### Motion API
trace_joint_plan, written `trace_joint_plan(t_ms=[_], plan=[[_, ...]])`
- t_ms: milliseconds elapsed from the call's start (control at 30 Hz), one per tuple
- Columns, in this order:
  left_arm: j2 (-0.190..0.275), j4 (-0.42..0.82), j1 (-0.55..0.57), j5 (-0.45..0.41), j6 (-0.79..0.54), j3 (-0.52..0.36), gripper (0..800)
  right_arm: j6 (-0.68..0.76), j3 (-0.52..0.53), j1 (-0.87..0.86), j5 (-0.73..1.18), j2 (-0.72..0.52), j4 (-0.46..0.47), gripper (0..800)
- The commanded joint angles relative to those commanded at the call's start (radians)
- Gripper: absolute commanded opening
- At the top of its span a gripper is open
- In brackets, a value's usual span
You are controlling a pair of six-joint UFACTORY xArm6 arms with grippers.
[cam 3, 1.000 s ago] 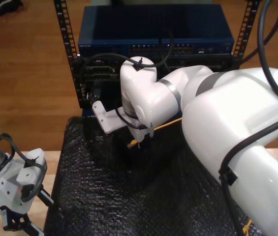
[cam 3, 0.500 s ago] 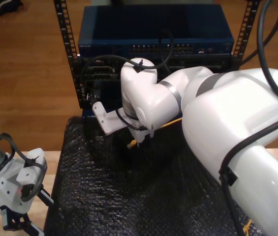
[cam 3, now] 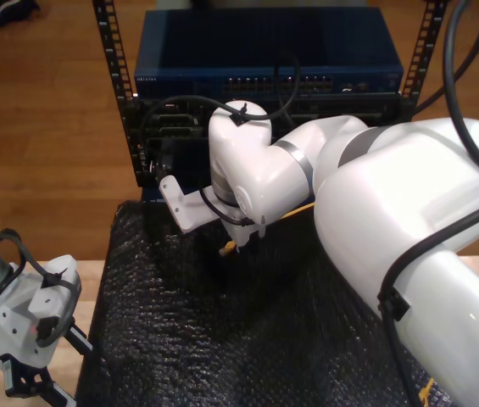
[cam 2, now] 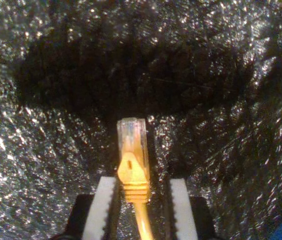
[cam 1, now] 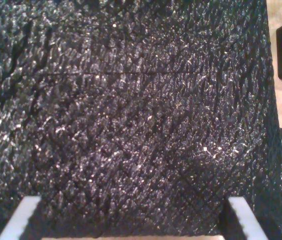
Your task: Grab the cable and plug it in
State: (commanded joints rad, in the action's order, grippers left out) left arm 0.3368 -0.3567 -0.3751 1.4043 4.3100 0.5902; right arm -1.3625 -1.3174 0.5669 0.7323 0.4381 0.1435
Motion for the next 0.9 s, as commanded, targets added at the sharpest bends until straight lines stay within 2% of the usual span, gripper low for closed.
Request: trace_joint_plan(t_ms=[267, 367, 500, 733, 900], plan=[[0.0, 0.0, 0.0, 0.0, 0.0, 0.0, 800, 0.0, 0.014, -0.002, -0.006, -0.003, 0.002, 138], [0.0, 0.0, 0.0, 0.0, 0.002, 0.002, 799, 0.0, 0.023, -0.002, -0.008, -0.015, 0.002, 47], [0.0, 0.0, 0.0, 0.005, 0.011, 0.003, 800, 0.012, 0.044, -0.002, -0.015, -0.046, -0.002, 9], [0.003, -0.003, 0.0, 0.008, 0.014, 0.018, 800, 0.081, 0.087, -0.005, 0.026, -0.15, -0.008, 4], [0.003, -0.049, 0.0, 0.014, 0.014, 0.055, 800, 0.095, 0.092, -0.026, 0.183, -0.224, -0.011, 6]])
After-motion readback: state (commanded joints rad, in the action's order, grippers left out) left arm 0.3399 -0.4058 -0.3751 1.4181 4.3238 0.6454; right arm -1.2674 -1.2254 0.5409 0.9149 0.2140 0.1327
